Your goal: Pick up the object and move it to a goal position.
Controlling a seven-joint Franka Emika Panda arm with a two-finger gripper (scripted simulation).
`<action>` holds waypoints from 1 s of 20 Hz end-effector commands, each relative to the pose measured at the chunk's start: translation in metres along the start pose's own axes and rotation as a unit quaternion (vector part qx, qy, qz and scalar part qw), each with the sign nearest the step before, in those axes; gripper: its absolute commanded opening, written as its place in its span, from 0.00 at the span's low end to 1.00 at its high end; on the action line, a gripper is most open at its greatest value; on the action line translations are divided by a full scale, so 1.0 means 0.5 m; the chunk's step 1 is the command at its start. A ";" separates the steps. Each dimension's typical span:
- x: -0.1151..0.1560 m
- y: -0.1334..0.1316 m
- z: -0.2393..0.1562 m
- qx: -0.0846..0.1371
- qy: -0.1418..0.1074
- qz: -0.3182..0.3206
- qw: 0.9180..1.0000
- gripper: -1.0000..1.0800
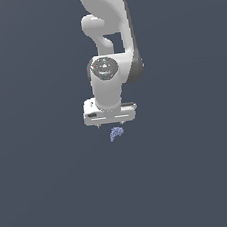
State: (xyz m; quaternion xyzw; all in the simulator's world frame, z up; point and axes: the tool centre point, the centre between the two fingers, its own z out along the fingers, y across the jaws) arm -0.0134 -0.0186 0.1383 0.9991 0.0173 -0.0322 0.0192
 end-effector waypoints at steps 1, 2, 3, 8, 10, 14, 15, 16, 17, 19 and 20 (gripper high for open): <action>0.000 0.000 0.000 0.000 0.000 0.000 1.000 0.96; 0.000 -0.001 0.000 0.000 0.000 -0.001 1.000 0.96; 0.002 -0.002 -0.002 0.000 0.001 -0.003 1.000 0.96; 0.016 -0.022 -0.018 0.000 0.014 -0.025 1.000 0.96; 0.020 -0.027 -0.022 0.000 0.017 -0.030 0.999 0.96; 0.020 -0.026 -0.021 0.000 0.016 -0.030 0.999 0.96; 0.020 -0.026 -0.021 0.000 0.016 -0.030 0.999 0.96; 0.020 -0.026 -0.021 0.000 0.017 -0.029 0.999 0.96; 0.020 -0.026 -0.021 0.001 0.017 -0.028 0.999 0.96; 0.019 -0.027 -0.020 0.001 0.017 -0.023 1.000 0.96; 0.019 -0.027 -0.019 0.001 0.017 -0.019 1.000 0.96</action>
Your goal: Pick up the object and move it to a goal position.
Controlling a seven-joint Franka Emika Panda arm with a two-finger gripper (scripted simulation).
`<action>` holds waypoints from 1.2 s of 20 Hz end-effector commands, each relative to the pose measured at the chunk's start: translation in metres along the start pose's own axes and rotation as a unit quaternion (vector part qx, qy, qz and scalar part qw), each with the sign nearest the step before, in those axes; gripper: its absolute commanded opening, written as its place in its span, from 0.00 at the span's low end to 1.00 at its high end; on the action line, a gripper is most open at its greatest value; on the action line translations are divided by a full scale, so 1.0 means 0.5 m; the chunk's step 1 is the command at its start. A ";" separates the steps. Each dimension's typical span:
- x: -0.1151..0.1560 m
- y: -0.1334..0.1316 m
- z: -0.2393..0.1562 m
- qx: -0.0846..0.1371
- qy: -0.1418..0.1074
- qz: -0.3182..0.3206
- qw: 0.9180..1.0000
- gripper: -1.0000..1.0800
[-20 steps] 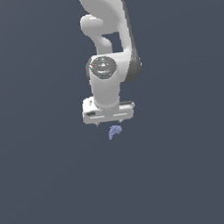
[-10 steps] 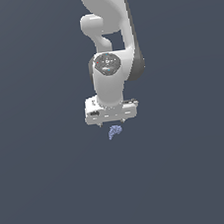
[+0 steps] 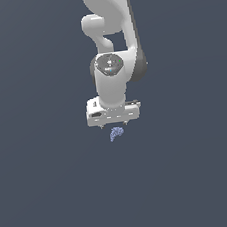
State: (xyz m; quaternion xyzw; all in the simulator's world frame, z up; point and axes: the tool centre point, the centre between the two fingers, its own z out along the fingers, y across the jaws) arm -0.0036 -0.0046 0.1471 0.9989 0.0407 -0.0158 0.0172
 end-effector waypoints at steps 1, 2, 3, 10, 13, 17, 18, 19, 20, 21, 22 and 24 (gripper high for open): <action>-0.001 -0.001 0.002 0.001 0.000 0.008 1.000 0.96; -0.001 -0.001 0.003 0.001 0.000 0.013 1.000 0.96; -0.001 -0.001 0.005 0.001 0.000 0.019 1.000 0.96; -0.005 -0.005 0.018 0.005 0.001 0.076 0.997 0.96; -0.008 -0.007 0.025 0.006 0.002 0.110 0.994 0.96; -0.012 -0.010 0.037 0.009 0.002 0.165 0.986 0.96; -0.013 -0.011 0.041 0.010 0.002 0.179 0.984 0.96; -0.014 -0.012 0.044 0.011 0.002 0.194 0.981 0.96; -0.015 -0.012 0.047 0.011 0.003 0.208 0.978 0.96; -0.016 -0.013 0.050 0.012 0.003 0.222 0.975 0.96; -0.018 -0.013 0.053 0.013 0.003 0.236 0.972 0.96; -0.020 -0.014 0.059 0.014 0.003 0.264 0.964 0.96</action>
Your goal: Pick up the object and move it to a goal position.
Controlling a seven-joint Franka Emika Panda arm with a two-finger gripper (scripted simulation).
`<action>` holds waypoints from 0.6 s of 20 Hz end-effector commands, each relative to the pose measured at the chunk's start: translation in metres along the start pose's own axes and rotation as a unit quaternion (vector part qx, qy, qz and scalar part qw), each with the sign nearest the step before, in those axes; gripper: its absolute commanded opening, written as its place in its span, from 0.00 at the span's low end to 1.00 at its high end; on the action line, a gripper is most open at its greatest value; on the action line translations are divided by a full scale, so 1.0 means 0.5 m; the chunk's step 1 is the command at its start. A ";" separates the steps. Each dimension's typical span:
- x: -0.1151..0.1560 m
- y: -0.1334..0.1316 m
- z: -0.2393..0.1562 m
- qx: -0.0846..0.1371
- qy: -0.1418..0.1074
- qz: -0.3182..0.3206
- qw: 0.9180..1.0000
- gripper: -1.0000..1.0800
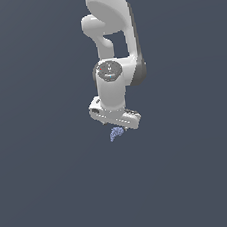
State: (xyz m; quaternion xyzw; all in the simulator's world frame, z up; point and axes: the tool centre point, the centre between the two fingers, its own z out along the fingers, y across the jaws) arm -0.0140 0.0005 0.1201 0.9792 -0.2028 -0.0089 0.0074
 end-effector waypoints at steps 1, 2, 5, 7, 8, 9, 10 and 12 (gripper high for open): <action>-0.003 0.001 0.008 0.002 0.000 0.037 0.999 0.96; -0.004 0.001 0.010 0.002 0.001 0.052 0.999 0.96; -0.008 0.002 0.019 0.004 0.001 0.096 0.995 0.96; -0.010 0.003 0.025 0.005 0.001 0.125 0.992 0.96; -0.011 0.003 0.028 0.006 0.002 0.139 0.990 0.96; -0.013 0.004 0.031 0.006 0.002 0.154 0.988 0.96; -0.014 0.004 0.033 0.007 0.002 0.168 0.986 0.96; -0.016 0.005 0.038 0.007 0.002 0.195 0.981 0.96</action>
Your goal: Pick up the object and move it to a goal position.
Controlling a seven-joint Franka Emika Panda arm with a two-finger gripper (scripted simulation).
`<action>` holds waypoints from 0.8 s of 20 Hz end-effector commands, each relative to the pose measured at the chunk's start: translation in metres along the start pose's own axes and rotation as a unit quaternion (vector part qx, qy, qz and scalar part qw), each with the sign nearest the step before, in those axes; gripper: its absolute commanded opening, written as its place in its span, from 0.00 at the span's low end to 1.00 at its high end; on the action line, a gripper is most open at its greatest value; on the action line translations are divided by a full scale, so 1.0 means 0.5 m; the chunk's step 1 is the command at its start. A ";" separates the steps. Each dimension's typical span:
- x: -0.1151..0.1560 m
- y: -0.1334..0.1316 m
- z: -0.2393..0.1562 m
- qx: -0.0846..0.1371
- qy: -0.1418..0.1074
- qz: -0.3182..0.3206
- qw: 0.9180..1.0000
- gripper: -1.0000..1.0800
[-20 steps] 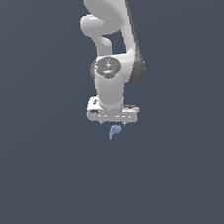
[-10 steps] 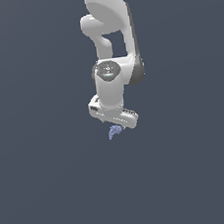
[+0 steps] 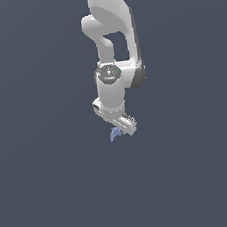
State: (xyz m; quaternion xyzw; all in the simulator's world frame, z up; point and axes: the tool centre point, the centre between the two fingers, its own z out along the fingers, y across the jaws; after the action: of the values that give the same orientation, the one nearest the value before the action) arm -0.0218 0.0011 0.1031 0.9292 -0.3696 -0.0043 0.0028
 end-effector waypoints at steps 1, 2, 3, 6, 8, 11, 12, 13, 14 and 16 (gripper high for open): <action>-0.002 0.002 0.006 0.001 0.001 0.034 0.999 0.96; -0.003 0.003 0.008 0.002 0.001 0.046 0.999 0.96; -0.003 0.004 0.010 0.002 0.001 0.057 0.998 0.96; -0.005 0.006 0.015 0.003 0.001 0.085 0.996 0.96; -0.005 0.007 0.018 0.003 0.002 0.100 0.995 0.96; -0.006 0.009 0.021 0.004 0.002 0.117 0.993 0.96; -0.006 0.009 0.022 0.004 0.002 0.121 0.993 0.96; -0.007 0.009 0.022 0.004 0.002 0.124 0.992 0.96; -0.007 0.009 0.023 0.004 0.002 0.127 0.992 0.96; -0.007 0.010 0.023 0.004 0.002 0.130 0.991 0.96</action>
State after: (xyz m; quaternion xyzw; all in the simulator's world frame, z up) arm -0.0276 0.0000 0.0918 0.8750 -0.4841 -0.0002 0.0001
